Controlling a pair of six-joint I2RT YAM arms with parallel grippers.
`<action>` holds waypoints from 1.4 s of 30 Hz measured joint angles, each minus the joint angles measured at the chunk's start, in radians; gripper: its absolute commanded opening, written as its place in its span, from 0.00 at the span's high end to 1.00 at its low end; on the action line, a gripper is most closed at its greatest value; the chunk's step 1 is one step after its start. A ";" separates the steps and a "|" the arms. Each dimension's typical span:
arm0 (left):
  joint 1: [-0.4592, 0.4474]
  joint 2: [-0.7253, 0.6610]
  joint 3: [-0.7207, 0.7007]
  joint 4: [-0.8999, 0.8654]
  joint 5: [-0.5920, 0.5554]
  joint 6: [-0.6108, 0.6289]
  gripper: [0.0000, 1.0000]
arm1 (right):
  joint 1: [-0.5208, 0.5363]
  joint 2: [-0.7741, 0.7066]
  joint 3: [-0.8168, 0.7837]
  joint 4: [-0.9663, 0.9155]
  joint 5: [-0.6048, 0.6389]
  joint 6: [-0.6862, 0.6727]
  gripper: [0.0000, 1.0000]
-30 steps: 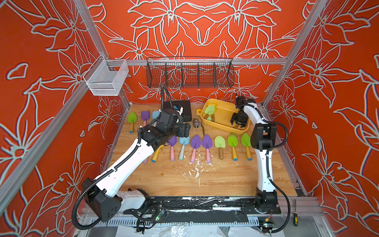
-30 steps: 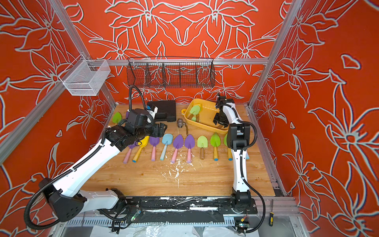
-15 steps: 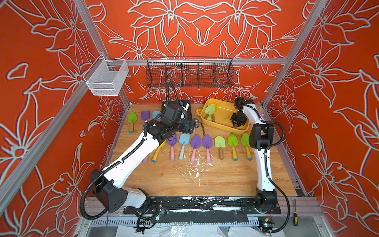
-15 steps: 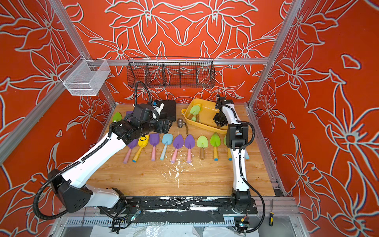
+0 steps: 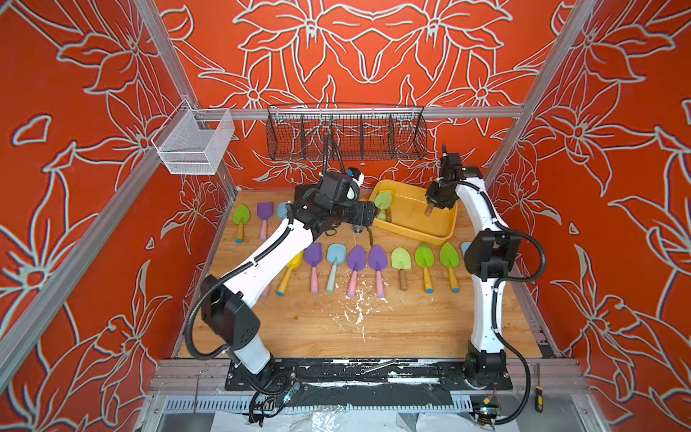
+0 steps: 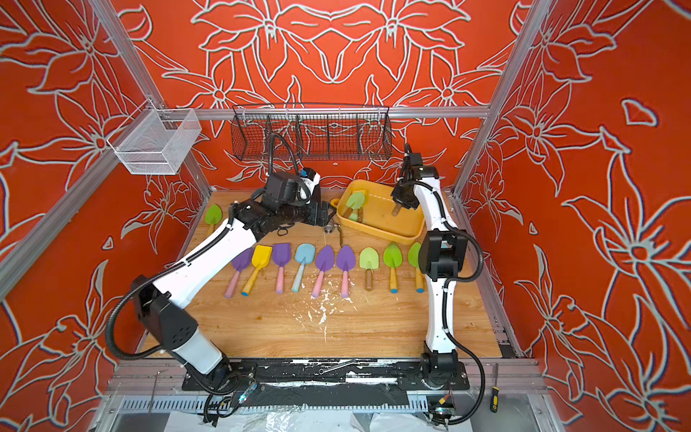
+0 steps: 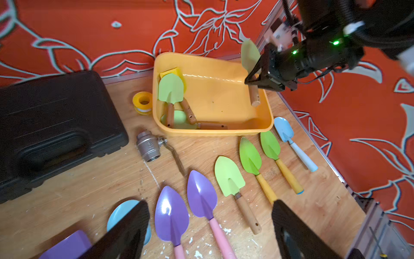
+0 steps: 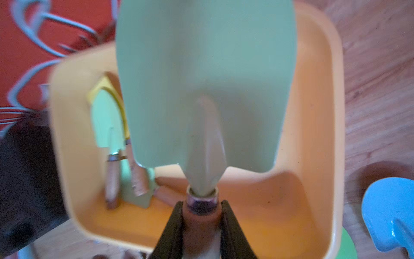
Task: Take the shovel out of the storage box
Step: Pick up the shovel from the storage box, then place the shovel at the center of the board.
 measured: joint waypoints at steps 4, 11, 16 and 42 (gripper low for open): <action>0.001 0.156 0.235 -0.043 0.050 -0.038 0.15 | 0.047 -0.156 -0.115 0.079 -0.036 -0.022 1.00; 0.031 0.397 0.587 -0.090 0.200 -0.153 0.25 | 0.180 -0.346 -0.378 0.225 -0.061 -0.042 1.00; 0.066 0.455 0.642 -0.087 0.291 -0.208 0.31 | 0.247 -0.385 -0.444 0.275 -0.058 -0.063 1.00; 0.080 0.461 0.597 -0.071 0.301 -0.233 0.75 | 0.373 -0.525 -0.578 0.380 -0.045 -0.077 1.00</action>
